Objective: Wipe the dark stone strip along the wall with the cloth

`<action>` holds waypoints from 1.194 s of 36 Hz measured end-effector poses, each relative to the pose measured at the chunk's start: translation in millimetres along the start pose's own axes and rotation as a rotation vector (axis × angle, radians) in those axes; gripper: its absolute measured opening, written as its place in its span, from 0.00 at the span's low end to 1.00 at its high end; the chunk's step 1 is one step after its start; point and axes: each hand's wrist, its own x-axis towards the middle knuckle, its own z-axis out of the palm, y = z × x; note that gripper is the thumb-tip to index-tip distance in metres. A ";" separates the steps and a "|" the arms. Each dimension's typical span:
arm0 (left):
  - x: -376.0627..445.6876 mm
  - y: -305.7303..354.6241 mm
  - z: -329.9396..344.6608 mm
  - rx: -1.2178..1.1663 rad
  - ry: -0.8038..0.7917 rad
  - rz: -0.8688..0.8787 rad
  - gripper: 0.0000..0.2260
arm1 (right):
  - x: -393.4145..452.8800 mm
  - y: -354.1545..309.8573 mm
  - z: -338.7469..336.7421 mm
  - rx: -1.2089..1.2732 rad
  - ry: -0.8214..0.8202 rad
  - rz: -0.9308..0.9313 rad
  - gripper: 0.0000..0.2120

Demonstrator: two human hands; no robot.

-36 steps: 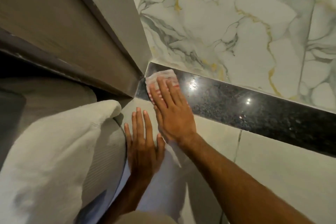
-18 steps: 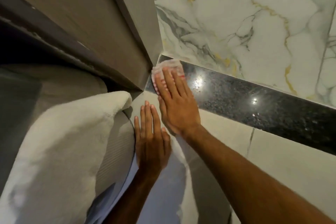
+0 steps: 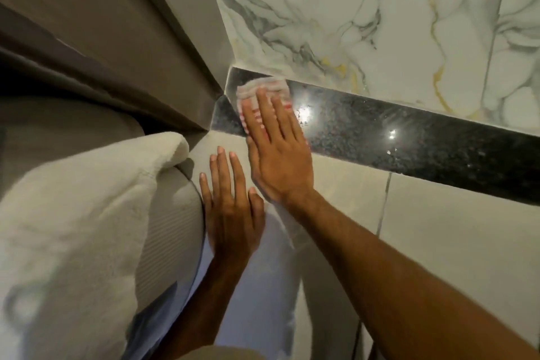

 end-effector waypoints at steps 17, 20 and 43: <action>-6.8 28.3 9.3 -0.082 0.002 0.203 0.31 | -18.7 71.7 -12.6 -0.068 0.146 0.206 0.31; -15.2 49.9 2.3 -0.073 -0.016 0.250 0.30 | -81.5 85.3 -18.6 -0.063 0.123 0.157 0.31; 7.8 135.8 19.9 -0.101 -0.128 0.707 0.33 | -192.5 209.3 -48.8 -0.128 0.187 0.518 0.32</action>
